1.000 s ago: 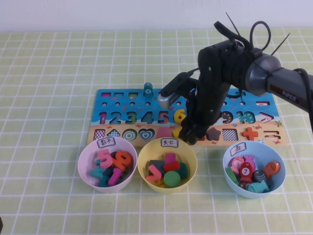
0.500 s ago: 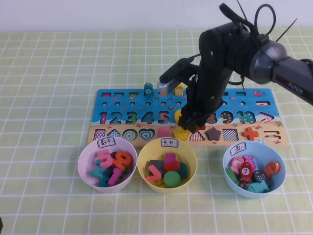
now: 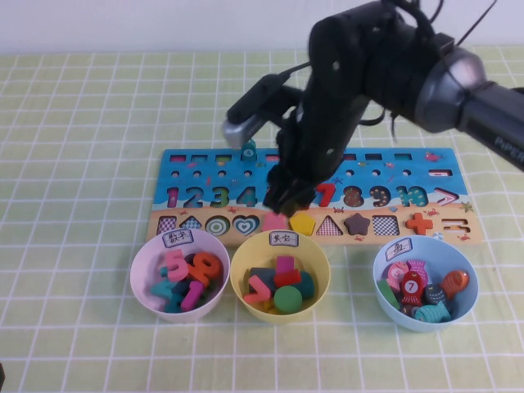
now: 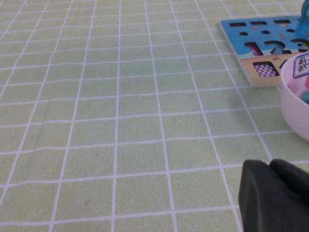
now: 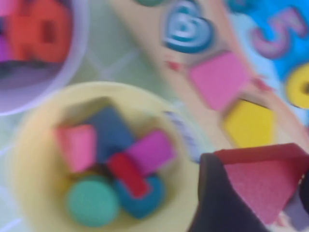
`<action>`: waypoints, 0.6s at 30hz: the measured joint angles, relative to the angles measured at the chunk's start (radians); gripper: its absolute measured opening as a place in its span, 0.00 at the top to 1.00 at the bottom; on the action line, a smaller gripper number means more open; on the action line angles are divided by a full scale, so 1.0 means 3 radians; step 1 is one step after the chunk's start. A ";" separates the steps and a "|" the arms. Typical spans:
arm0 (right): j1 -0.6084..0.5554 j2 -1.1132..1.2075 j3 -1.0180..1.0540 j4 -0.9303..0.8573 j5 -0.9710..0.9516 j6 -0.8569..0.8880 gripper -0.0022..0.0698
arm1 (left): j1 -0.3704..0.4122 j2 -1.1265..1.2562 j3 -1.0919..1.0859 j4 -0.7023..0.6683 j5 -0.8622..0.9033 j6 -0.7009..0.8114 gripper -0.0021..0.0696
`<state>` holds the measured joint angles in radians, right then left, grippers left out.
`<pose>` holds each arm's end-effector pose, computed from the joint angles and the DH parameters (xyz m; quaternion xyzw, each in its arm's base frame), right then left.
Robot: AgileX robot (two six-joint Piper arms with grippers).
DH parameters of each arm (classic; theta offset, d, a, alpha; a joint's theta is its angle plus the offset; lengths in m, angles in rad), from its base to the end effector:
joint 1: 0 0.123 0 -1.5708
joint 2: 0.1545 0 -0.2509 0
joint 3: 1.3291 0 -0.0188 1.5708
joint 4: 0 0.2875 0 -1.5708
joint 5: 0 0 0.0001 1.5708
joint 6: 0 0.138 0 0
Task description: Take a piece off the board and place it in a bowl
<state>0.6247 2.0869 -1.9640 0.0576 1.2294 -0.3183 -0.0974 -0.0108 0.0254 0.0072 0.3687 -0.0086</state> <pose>0.3893 0.2899 0.1967 -0.4439 0.8826 0.0512 0.1461 0.1683 -0.0161 0.1582 0.0376 0.8028 -0.0285 0.5944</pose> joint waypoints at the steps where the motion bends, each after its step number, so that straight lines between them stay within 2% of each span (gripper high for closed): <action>1: 0.0058 -0.0014 0.0014 0.0000 0.0000 0.0000 0.54 | 0.0000 0.0000 0.0000 0.0000 0.0000 0.0000 0.98; 8: 0.0420 -0.0028 0.0139 0.0007 0.0008 0.0000 0.54 | 0.0000 0.0000 0.0000 0.0000 0.0000 0.0000 0.98; 18: 0.0469 -0.0028 0.0594 -0.0023 0.0008 0.0086 0.54 | 0.0000 0.0000 0.0000 0.0000 0.0000 0.0000 0.98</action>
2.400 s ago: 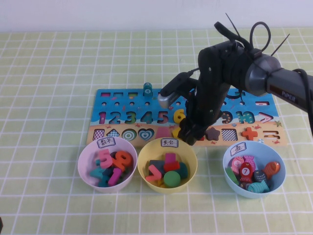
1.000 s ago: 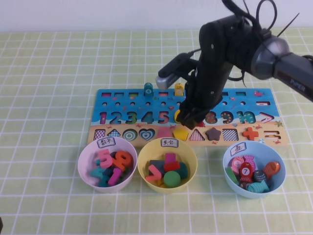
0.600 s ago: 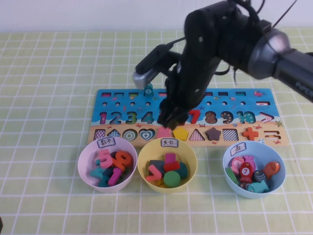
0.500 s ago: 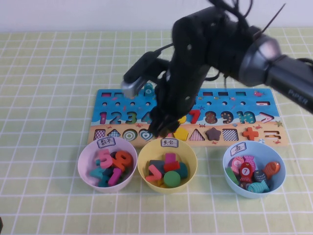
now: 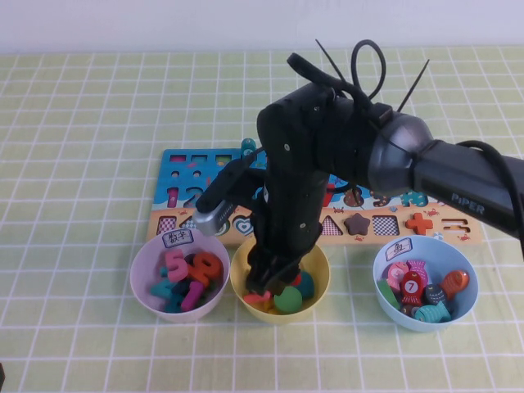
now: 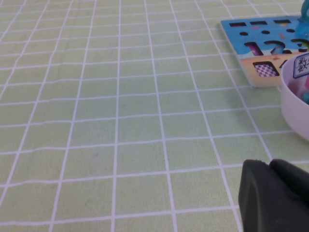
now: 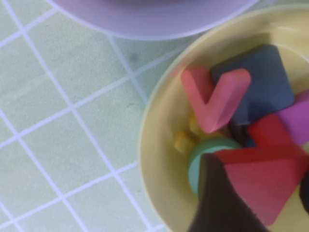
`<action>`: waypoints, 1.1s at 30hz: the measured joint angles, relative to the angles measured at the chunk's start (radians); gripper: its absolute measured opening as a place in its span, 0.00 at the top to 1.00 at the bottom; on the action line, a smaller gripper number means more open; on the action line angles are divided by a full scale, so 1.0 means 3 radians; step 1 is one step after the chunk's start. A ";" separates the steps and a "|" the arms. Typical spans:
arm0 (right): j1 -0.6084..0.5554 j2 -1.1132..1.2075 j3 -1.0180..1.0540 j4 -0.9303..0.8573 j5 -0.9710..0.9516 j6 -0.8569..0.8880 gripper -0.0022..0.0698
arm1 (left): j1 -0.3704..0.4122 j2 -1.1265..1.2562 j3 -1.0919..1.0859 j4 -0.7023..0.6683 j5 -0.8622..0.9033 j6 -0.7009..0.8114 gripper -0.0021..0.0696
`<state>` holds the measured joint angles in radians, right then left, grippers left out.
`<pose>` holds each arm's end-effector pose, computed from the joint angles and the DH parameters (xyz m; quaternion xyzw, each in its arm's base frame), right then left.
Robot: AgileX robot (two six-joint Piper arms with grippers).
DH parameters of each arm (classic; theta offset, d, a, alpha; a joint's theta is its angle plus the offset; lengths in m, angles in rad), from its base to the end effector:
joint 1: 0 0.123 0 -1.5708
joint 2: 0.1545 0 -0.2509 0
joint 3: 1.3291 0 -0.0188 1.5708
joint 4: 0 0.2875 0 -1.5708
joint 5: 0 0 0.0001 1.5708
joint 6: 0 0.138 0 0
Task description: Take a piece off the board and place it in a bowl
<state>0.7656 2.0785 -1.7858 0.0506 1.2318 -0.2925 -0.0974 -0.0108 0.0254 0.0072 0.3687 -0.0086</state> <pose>0.3255 0.3220 0.1440 -0.4976 0.8645 0.0393 0.0591 0.1683 -0.0161 0.1582 0.0376 0.8028 -0.0285 0.5944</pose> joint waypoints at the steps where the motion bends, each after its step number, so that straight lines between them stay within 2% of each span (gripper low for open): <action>1: 0.0000 0.0000 -0.0001 0.0000 0.0000 0.0013 0.54 | 0.0000 0.0000 0.0000 0.0000 0.0000 0.0000 0.98; 3: 0.0000 0.0000 -0.0001 0.0000 -0.0006 0.0019 0.52 | 0.0000 0.0000 0.0000 0.0000 0.0000 0.0000 0.98; 7: 0.0000 0.0000 -0.0001 -0.0035 -0.0056 0.0027 0.39 | 0.0000 0.0000 0.0000 0.0000 0.0000 0.0000 0.98; 9: 0.0000 -0.0015 -0.0001 -0.0067 -0.0058 0.0082 0.39 | 0.0000 0.0000 0.0000 0.0000 0.0000 0.0000 0.98; 12: 0.0000 -0.0098 0.0019 -0.0105 -0.0060 0.0240 0.49 | 0.0000 0.0000 0.0000 0.0000 0.0000 0.0000 0.98; 15: 0.0000 -0.0296 0.0073 -0.0112 -0.0117 0.0494 0.78 | 0.0000 0.0000 0.0000 0.0000 0.0000 0.0000 0.98; 16: 0.0000 -0.0421 0.0136 -0.0112 -0.0189 0.0600 0.85 | 0.0000 0.0000 0.0000 0.0000 0.0000 0.0000 0.98; 18: 0.0000 -0.0643 0.0362 -0.0112 -0.0433 0.0755 0.93 | 0.0000 0.0000 0.0000 0.0000 0.0000 0.0000 0.98; 22: 0.0000 -0.1214 0.1074 -0.0112 -0.1086 0.1008 0.98 | 0.0000 0.0000 0.0000 0.0000 0.0000 0.0000 0.98; 27: 0.0000 -0.2097 0.2096 -0.0112 -0.2087 0.1113 0.99 | 0.0000 0.0000 0.0000 0.0000 0.0000 0.0000 0.98; 33: -0.0006 -0.2974 0.2880 -0.0131 -0.2438 0.1127 0.99 | 0.0000 0.0000 0.0000 0.0000 0.0000 0.0000 0.98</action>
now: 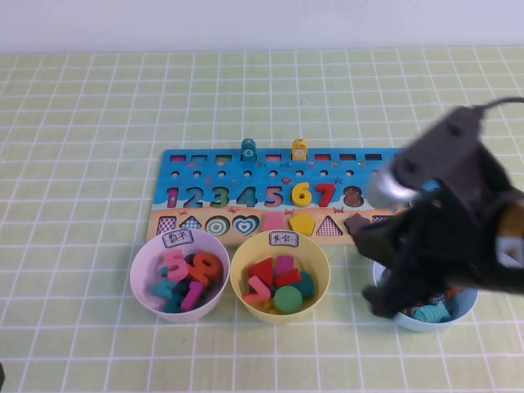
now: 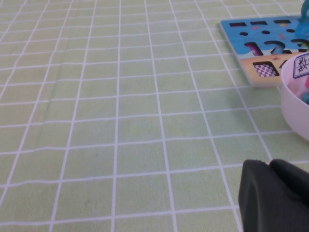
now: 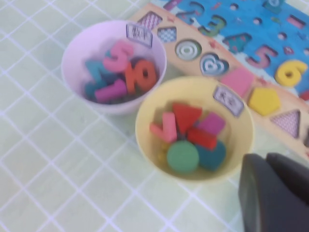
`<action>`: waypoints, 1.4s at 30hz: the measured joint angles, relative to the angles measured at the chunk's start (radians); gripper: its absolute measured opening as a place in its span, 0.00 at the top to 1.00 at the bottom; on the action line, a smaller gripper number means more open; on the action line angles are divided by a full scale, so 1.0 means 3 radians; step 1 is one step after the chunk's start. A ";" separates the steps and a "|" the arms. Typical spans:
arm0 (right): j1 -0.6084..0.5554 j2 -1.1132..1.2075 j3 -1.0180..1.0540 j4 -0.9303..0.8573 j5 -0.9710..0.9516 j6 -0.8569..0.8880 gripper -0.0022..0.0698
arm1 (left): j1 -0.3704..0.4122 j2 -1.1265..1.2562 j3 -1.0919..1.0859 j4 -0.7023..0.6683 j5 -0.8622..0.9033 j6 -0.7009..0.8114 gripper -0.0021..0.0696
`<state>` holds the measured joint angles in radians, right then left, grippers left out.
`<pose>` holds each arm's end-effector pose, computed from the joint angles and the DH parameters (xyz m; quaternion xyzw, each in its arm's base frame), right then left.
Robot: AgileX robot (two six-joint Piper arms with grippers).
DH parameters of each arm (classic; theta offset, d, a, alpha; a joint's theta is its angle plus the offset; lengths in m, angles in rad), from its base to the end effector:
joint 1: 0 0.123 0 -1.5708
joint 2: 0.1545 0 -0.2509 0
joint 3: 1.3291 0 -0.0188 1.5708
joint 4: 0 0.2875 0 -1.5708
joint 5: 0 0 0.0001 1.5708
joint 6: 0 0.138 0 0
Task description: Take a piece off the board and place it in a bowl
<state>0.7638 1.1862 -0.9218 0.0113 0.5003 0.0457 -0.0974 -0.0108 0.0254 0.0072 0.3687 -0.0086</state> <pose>0.2425 0.2333 0.2485 -0.3138 0.8455 0.1743 0.3952 0.1683 -0.0161 0.1582 0.0376 0.8028 -0.0285 0.5944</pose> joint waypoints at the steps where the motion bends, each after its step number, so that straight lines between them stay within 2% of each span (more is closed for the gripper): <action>1: -0.0005 -0.0118 0.0112 0.0000 -0.0041 0.0000 0.99 | 0.0000 0.0000 0.0000 0.0000 0.0000 0.0000 0.98; 16: -0.0471 -0.1449 0.1729 -0.0147 -0.1142 0.0006 0.99 | 0.0000 0.0000 0.0000 0.0000 0.0000 0.0000 0.98; 19: -0.0814 -0.1797 0.2072 -0.0147 -0.1328 0.0006 0.99 | 0.0000 0.0000 0.0000 0.0000 0.0000 0.0000 0.98; 25: -0.1734 -0.2631 0.2650 -0.0147 -0.1710 0.0006 0.99 | 0.0000 0.0000 0.0000 0.0000 0.0000 0.0000 0.98; 30: -0.2359 -0.3339 0.2969 -0.0147 -0.1736 0.0006 0.99 | 0.0000 0.0000 0.0000 0.0000 0.0000 0.0000 0.98; 34: -0.2695 -0.3742 0.3135 -0.0147 -0.1727 0.0006 0.99 | 0.0000 0.0000 0.0000 0.0000 0.0000 0.0000 0.98; 42: -0.2798 -0.3944 0.3157 0.0120 -0.1095 0.0006 0.99 | 0.0000 0.0000 0.0000 0.0000 0.0000 0.0000 0.98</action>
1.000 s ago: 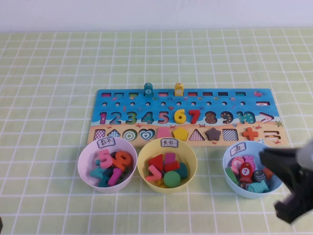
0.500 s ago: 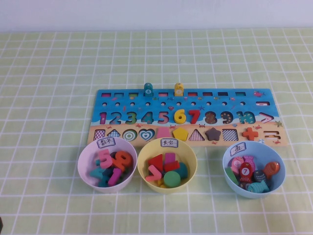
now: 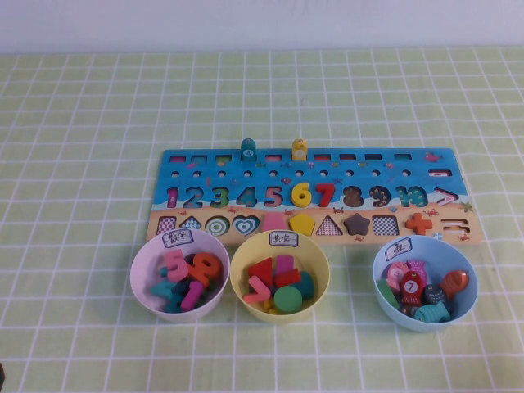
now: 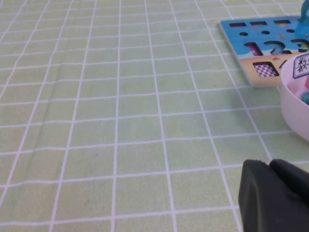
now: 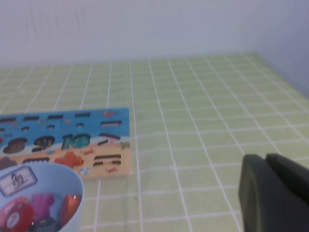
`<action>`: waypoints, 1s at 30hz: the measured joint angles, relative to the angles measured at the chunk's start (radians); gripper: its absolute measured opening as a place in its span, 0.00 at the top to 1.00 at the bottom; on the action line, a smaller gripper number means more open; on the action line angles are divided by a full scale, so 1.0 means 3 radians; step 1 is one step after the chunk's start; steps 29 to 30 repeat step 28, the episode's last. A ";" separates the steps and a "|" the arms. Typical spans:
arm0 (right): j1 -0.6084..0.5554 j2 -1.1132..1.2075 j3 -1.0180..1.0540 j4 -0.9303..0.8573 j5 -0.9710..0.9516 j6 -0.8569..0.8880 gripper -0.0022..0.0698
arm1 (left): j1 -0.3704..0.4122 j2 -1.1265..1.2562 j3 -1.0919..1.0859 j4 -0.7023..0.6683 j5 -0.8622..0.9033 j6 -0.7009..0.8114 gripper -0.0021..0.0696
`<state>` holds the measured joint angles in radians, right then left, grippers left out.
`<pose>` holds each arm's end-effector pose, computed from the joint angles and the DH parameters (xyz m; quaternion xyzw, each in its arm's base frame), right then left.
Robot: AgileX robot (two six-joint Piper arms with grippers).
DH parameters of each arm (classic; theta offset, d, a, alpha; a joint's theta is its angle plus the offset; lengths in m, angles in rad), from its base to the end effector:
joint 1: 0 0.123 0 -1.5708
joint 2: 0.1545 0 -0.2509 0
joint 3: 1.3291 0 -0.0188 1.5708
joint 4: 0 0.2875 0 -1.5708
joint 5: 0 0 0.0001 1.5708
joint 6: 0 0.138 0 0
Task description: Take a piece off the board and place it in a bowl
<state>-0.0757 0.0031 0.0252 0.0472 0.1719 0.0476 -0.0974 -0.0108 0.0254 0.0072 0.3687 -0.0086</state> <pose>0.1748 -0.0121 0.1824 0.0606 0.7434 0.0091 0.6661 0.1683 -0.0161 0.1582 0.0376 0.8028 -0.0285 0.5944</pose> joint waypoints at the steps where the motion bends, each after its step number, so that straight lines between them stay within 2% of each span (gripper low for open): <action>1: 0.0000 0.0000 0.0000 0.0011 0.0062 0.0000 0.99 | 0.0000 0.0000 0.0000 0.0000 0.0000 0.0000 0.98; 8: 0.0000 0.0000 0.0006 0.0023 0.0579 -0.0014 0.99 | 0.0000 0.0000 0.0000 0.0000 0.0000 0.0000 0.98; 30: 0.0000 0.0000 0.0006 -0.0102 0.0619 -0.0073 0.99 | 0.0000 0.0000 0.0000 0.0000 0.0000 0.0000 0.98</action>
